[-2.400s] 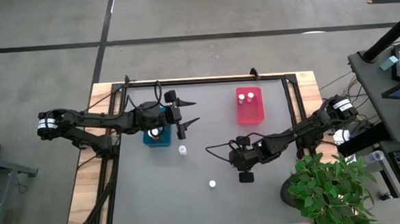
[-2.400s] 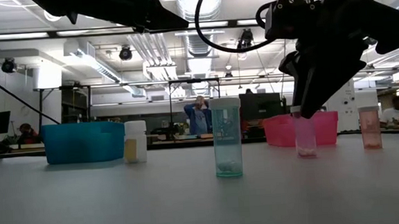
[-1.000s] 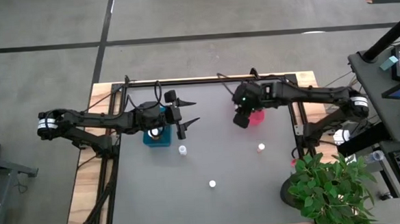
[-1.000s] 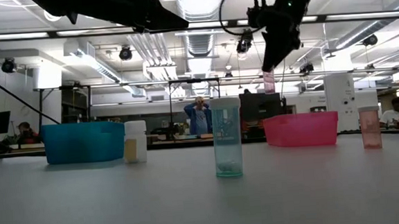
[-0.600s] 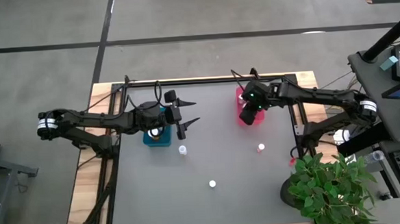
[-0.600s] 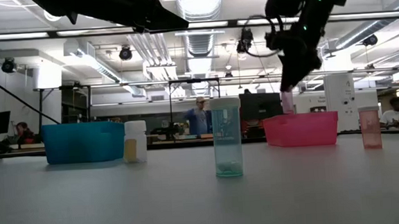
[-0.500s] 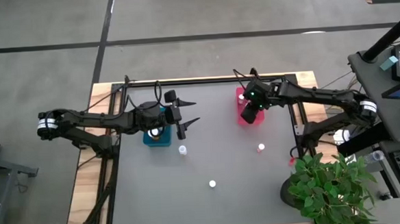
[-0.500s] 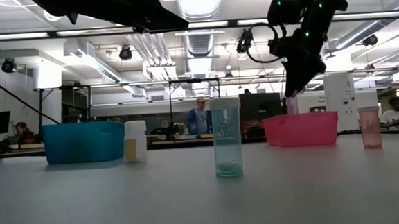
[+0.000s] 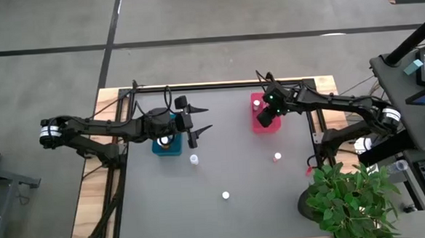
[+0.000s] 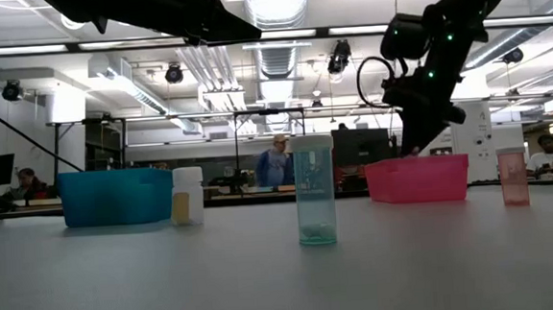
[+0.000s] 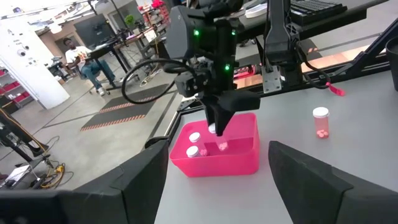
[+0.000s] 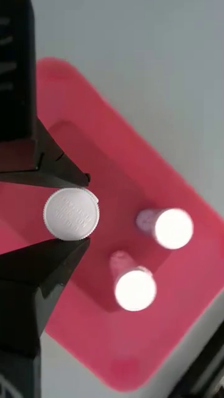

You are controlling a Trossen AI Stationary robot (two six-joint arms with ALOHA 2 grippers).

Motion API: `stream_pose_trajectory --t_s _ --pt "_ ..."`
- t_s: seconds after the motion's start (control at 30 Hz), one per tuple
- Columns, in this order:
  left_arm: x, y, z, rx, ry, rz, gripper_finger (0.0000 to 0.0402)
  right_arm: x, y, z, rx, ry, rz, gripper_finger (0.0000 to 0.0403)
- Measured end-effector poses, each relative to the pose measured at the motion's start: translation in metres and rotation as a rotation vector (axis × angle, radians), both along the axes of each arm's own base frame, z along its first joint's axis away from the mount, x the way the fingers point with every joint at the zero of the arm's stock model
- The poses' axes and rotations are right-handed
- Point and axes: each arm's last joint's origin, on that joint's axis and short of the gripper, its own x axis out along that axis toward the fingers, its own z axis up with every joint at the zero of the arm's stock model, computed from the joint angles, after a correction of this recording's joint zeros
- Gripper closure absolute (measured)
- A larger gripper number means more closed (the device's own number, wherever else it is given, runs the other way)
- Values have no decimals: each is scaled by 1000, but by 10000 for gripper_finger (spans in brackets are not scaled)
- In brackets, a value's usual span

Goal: Pick and place medicine bottles into bin by pill shape (circle, oval)
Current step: Put the pink tablet bottle into the red bin

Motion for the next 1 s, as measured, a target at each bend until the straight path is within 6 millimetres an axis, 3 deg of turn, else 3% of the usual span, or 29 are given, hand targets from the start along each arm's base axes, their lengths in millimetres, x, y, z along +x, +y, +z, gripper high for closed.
stream_pose_trajectory --t_s 0.7,1.0 --pt "0 0 0 0 0 0 143 -16 -7 -21 12 19 -146 287" --pt "0 0 0 0 0 0 143 -16 -7 -21 22 8 -168 261"
